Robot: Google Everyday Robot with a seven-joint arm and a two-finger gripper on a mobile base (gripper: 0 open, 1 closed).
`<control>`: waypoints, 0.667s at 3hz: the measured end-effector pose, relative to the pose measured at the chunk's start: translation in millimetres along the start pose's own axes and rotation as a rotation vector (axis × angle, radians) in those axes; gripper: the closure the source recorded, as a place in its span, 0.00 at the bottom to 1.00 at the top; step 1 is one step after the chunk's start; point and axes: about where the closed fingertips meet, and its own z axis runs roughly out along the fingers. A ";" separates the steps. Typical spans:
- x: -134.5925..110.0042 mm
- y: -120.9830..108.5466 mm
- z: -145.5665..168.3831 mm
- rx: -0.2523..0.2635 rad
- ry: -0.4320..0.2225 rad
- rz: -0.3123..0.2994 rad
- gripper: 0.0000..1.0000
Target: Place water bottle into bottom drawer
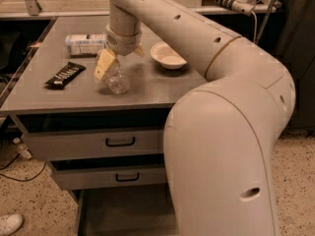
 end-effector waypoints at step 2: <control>0.0 0.0 0.0 0.000 0.000 0.000 0.44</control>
Offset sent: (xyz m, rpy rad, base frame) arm 0.0000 0.0000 0.0000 0.0000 0.0000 0.0000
